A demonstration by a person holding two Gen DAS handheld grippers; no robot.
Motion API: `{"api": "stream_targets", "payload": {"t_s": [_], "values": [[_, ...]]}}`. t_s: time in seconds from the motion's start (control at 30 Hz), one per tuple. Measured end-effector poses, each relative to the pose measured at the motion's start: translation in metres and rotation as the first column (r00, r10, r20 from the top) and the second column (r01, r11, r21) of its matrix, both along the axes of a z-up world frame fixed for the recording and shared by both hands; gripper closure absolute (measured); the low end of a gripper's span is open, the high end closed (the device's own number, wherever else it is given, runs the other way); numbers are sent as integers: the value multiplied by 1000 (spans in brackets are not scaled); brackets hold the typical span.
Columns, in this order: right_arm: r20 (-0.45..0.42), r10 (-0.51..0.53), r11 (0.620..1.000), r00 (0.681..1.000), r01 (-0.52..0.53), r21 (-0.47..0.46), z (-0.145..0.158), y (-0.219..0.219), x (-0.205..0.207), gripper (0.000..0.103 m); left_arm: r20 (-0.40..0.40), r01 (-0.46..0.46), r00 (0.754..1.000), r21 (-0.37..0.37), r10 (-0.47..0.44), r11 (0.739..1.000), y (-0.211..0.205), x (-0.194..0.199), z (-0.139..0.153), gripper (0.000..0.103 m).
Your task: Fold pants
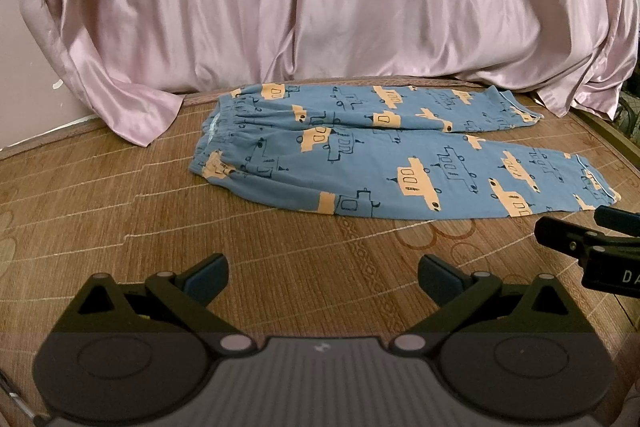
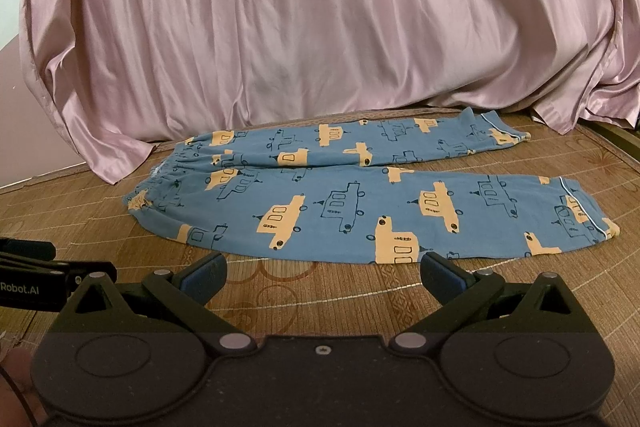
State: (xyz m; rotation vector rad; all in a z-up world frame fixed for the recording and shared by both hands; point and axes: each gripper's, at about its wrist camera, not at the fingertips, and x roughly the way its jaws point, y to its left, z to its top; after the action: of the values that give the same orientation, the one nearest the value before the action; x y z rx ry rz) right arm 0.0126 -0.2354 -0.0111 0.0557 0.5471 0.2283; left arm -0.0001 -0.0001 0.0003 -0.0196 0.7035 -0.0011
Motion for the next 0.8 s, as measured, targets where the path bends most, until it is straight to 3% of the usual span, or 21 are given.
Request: {"api": "stream_targets", "payload": {"t_s": [0.8], "values": [[-13, 0, 1000, 1000, 0, 12, 1, -1, 2, 0, -39, -16, 999, 4, 17, 1000, -2, 4, -5, 0]]}}
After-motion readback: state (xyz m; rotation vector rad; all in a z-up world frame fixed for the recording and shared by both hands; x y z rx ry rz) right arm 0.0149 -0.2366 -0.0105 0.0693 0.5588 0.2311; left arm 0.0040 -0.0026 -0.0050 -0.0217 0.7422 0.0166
